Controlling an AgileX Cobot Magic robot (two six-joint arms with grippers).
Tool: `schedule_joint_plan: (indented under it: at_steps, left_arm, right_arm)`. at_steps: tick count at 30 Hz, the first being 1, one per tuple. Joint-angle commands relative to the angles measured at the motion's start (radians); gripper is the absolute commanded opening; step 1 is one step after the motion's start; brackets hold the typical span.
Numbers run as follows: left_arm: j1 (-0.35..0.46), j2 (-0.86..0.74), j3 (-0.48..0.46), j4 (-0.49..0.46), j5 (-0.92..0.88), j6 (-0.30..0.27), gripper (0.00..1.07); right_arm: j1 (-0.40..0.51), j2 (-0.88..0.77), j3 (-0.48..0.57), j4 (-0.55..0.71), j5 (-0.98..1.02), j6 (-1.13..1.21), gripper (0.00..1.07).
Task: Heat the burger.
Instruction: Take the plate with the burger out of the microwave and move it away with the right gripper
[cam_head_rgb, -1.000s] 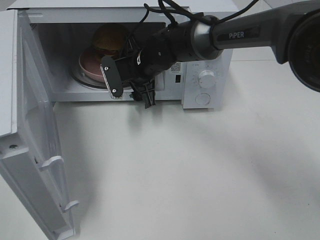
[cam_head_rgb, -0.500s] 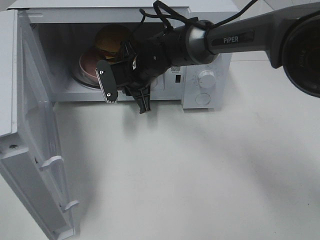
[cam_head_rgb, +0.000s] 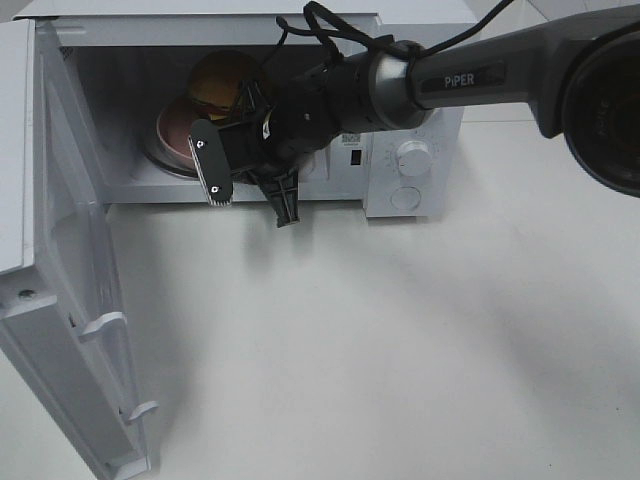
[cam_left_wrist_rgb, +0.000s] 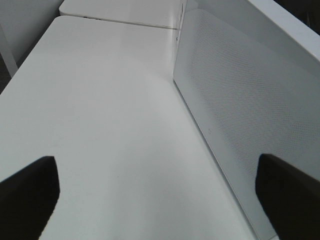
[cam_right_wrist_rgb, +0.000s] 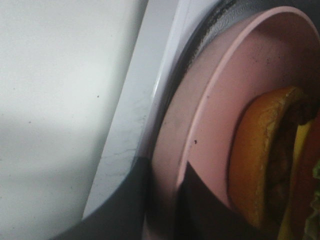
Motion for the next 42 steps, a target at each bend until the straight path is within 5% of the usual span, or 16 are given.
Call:
schedule_joint_plan:
  at_steps: [1, 12, 24, 42]
  left_arm:
    - [0.002, -0.007, 0.003, 0.000, 0.000, -0.008, 1.00]
    - [0.002, -0.007, 0.003, 0.000, 0.000, -0.008, 1.00]
    - [0.002, -0.007, 0.003, 0.000, 0.000, -0.008, 1.00]
    - [0.002, -0.007, 0.003, 0.000, 0.000, -0.008, 1.00]
  right_arm:
    - [0.011, -0.006, -0.003, -0.007, 0.012, -0.031, 0.00]
    - [0.024, -0.054, 0.013, -0.033, 0.038, -0.038, 0.00]
    - [0.024, -0.165, 0.197, -0.034, -0.165, -0.038, 0.01]
    - [0.024, -0.257, 0.347, -0.056, -0.187, -0.037, 0.01]
